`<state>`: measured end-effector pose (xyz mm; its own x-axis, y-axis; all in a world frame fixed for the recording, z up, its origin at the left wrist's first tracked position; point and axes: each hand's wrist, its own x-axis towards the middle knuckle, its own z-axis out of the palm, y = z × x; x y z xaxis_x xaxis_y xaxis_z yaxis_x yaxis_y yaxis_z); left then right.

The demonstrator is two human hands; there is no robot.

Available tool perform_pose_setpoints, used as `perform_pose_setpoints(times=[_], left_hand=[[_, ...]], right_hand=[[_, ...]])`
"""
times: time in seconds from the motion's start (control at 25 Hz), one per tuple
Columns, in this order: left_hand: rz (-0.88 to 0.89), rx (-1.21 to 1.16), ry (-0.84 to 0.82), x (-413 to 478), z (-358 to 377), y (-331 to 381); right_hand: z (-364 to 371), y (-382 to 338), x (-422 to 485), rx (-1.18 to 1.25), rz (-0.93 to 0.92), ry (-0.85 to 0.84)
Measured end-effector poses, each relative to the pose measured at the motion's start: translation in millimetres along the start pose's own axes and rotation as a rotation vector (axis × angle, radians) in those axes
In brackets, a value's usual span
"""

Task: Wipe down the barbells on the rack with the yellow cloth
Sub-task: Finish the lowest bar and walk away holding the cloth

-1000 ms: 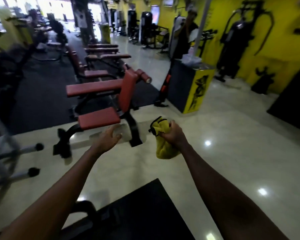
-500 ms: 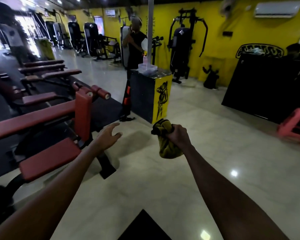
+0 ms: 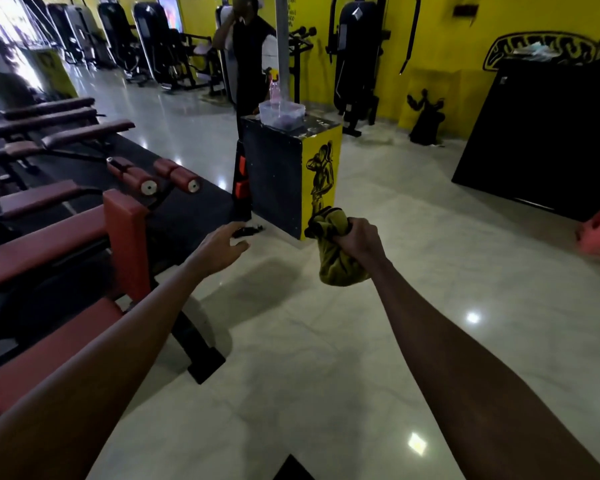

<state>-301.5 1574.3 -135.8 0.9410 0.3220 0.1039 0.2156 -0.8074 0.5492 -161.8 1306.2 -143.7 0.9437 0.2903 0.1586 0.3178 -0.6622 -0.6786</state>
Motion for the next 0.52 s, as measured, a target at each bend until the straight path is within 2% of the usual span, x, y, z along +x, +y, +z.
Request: perform_pose_setpoints(times=[0.24,0.52], left_hand=[[0.014,-0.029,-0.017,169.8,11.2,-38.4],[0.057,-0.039,-0.074,403.0,-6.7,-102.5]], right_hand=[[49.0,12.1,151.4,-0.015,0.029,-0.002],[103.0,-9.1,359.8,0.009,0.072,0.078]])
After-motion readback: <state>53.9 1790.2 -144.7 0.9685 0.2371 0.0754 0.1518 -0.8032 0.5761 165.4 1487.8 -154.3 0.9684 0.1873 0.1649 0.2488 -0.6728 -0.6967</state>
